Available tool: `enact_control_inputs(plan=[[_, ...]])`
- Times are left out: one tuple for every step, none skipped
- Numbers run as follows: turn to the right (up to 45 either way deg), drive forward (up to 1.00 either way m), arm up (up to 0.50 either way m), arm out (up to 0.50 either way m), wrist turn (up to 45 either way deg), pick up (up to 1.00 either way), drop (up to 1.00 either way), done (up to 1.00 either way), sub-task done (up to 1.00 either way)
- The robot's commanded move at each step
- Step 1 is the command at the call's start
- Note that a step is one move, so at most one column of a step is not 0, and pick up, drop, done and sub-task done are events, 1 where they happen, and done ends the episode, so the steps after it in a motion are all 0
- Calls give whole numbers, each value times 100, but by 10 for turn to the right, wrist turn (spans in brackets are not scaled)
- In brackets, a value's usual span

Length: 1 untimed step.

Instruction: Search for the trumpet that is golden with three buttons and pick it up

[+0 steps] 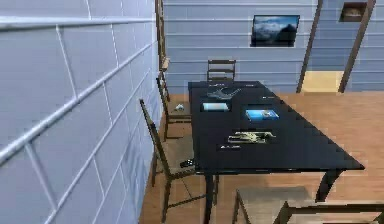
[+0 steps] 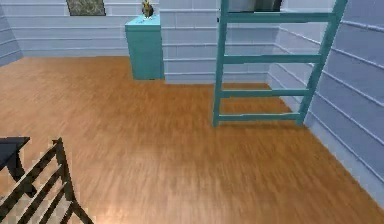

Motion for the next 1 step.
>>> enact_control_inputs(plan=[[0,30,0,0,0,0,0,0,0]])
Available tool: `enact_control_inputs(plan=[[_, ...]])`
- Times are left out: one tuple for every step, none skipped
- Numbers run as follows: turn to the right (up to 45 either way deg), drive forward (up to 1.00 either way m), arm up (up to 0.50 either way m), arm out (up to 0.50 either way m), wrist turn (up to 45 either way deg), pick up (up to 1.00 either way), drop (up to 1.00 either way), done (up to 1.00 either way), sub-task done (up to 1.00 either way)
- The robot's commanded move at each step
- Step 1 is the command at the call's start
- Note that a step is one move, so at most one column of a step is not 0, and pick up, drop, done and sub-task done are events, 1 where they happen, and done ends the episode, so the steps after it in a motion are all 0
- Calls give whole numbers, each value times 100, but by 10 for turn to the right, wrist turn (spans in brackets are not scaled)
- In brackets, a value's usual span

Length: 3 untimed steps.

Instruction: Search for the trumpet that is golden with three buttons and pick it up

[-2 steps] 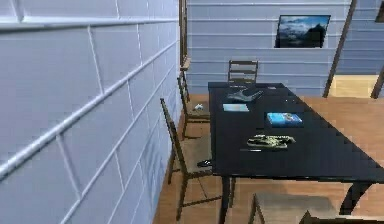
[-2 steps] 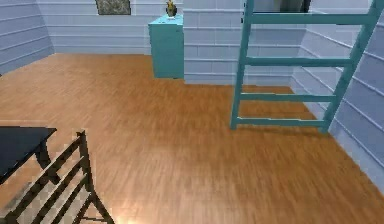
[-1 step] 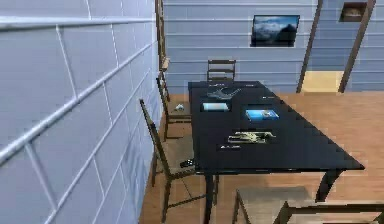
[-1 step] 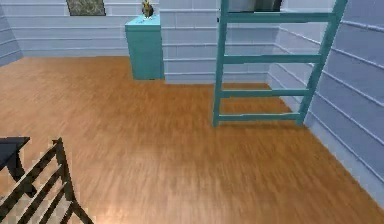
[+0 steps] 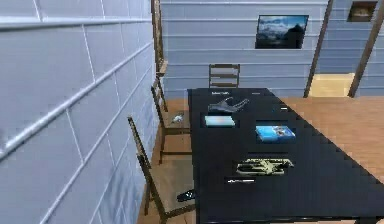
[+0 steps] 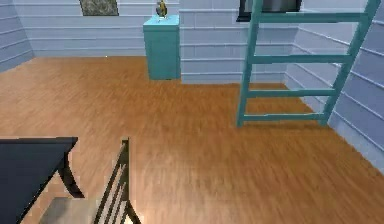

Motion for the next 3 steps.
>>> enact_control_inputs(plan=[[-450,0,0,0,0,0,0,0,0],[-180,0,0,0,0,0,0,0,0],[450,0,0,0,0,0,0,0,0]])
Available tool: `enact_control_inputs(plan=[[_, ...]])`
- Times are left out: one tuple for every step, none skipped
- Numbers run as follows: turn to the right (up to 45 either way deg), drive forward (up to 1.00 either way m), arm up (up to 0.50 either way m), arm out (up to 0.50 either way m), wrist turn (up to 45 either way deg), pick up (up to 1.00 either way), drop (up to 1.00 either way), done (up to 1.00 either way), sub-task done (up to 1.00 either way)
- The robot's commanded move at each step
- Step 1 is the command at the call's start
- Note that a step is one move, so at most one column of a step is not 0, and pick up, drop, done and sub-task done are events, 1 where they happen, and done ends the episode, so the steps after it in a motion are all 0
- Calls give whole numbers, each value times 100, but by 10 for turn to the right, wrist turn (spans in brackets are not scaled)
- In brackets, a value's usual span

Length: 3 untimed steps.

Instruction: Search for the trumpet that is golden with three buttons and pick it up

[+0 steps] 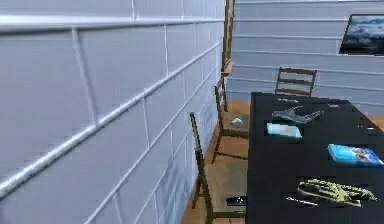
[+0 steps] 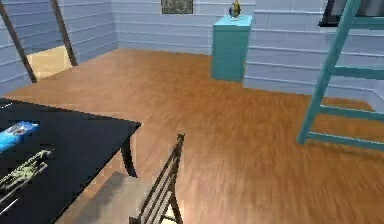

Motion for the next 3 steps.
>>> enact_control_inputs(plan=[[450,0,0,0,0,0,0,0,0],[450,0,0,0,0,0,0,0,0],[210,0,0,0,0,0,0,0,0]])
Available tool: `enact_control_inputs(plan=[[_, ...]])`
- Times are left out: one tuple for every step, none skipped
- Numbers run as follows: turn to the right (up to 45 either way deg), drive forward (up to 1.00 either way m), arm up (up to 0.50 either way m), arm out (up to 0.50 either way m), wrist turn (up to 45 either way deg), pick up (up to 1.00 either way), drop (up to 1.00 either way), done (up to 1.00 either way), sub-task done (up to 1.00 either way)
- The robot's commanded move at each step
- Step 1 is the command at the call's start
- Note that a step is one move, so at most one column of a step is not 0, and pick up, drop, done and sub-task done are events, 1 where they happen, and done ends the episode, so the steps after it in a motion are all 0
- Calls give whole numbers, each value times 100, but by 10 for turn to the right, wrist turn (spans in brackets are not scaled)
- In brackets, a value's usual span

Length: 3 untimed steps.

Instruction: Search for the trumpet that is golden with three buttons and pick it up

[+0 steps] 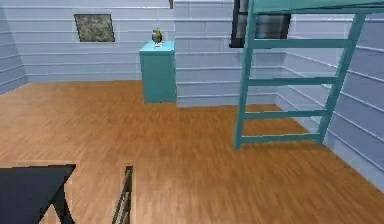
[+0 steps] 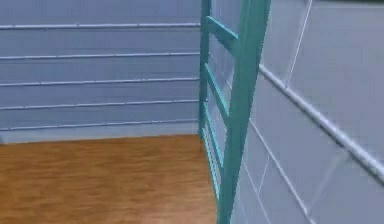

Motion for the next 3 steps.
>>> enact_control_inputs(plan=[[0,20,0,0,0,0,0,0,0],[-30,0,0,0,0,0,0,0,0],[0,65,0,0,0,0,0,0,0]])
